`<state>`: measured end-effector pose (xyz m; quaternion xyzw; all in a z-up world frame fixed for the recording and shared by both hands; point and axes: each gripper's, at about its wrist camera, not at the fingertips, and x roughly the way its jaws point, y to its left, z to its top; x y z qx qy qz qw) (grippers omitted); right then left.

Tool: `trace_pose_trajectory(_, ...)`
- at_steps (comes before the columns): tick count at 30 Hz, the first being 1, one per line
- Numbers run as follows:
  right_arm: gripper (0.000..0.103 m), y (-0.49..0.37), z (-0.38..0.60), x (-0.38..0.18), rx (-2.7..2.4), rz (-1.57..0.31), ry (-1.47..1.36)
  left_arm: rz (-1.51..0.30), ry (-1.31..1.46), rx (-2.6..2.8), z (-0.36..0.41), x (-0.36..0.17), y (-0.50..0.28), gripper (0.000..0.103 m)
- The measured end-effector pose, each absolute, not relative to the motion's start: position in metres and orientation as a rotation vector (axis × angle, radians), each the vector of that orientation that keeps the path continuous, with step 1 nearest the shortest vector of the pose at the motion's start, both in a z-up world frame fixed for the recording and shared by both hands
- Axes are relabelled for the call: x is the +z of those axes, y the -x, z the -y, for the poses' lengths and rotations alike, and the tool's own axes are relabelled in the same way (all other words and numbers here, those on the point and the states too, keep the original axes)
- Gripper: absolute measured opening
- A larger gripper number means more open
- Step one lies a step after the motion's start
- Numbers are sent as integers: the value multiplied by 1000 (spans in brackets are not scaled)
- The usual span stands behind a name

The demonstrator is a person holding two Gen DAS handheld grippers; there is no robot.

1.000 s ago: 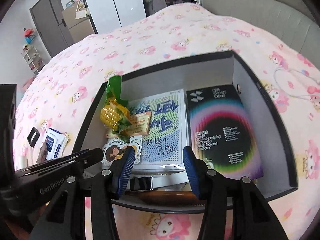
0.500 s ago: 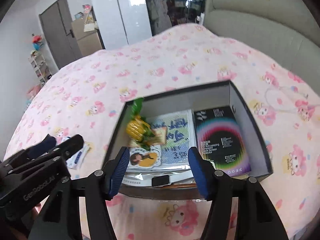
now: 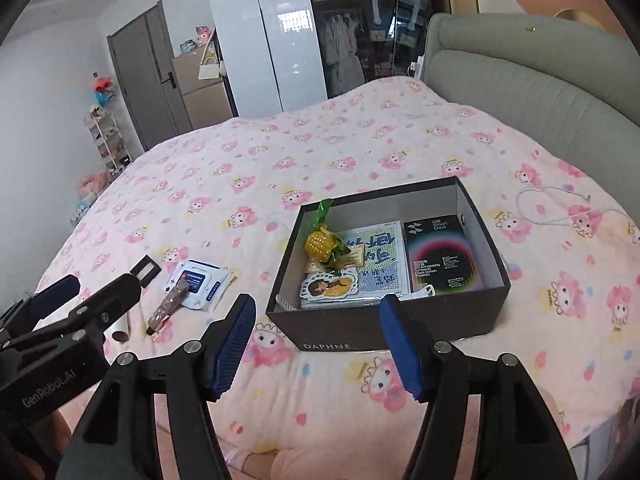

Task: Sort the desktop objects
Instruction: 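Open the left tool and withdraw it from the black box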

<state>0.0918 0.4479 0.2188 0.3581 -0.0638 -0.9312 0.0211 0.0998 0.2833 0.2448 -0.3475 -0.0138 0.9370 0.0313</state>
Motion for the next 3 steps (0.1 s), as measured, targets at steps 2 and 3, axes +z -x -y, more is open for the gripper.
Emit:
trace_pose_trajectory(2,62,-103,-444,221,-2902,184,-1091,54,1065,2884,-281,244,-110,97)
trace_pose_trajectory(3,62,-108,-443,222,-2910,178,-1082,66,1065,2880,-279,243,-115,98)
